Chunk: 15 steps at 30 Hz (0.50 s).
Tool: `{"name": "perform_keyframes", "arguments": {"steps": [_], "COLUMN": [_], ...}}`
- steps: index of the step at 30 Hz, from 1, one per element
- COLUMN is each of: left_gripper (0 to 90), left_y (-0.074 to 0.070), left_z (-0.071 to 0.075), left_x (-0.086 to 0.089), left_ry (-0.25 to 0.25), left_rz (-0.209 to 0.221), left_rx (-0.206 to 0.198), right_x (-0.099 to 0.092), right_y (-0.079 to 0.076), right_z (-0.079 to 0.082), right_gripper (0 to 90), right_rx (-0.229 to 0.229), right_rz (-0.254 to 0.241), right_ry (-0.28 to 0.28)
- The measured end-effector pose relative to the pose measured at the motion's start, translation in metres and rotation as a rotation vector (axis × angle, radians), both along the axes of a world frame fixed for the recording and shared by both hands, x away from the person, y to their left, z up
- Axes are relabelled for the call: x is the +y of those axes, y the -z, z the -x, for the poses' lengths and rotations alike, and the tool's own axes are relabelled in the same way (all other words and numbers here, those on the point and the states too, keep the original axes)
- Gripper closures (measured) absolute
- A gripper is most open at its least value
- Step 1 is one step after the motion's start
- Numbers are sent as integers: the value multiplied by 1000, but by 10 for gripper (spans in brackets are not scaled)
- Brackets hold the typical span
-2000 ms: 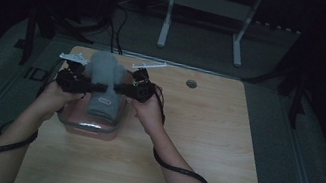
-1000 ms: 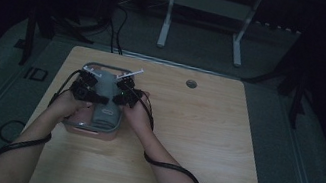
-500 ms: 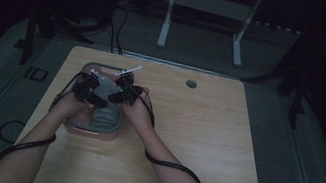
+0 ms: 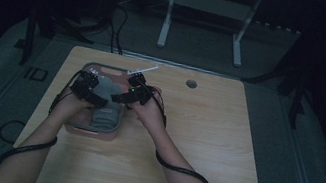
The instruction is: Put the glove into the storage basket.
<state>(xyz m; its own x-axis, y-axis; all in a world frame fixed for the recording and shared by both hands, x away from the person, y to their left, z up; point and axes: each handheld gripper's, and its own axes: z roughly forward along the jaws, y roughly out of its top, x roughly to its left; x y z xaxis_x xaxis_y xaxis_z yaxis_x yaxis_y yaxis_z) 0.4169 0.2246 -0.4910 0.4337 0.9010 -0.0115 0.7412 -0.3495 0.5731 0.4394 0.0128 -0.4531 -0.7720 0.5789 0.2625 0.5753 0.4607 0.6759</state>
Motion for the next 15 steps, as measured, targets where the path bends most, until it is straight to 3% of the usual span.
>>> {"name": "perform_keyframes", "arguments": {"steps": [4, 8, 12, 15], "left_gripper": [154, 126, 102, 96], "left_y": [-9, -18, -20, -20], "left_z": [10, 24, 36, 45], "left_x": [4, 5, 1, -4], "left_ry": [2, 35, 52, 68], "left_rz": [17, 62, 94, 118], "left_rx": [-40, -81, -113, -166], "right_x": [-17, -34, -51, -62], "right_y": [-6, -7, -6, -3], "right_z": [5, 10, 16, 21], "right_gripper": [160, 158, 158, 159], "right_rx": [-40, -80, -112, -132], "right_rz": [-17, -7, -6, -4], "right_ry": [-31, -32, -27, -25]}}
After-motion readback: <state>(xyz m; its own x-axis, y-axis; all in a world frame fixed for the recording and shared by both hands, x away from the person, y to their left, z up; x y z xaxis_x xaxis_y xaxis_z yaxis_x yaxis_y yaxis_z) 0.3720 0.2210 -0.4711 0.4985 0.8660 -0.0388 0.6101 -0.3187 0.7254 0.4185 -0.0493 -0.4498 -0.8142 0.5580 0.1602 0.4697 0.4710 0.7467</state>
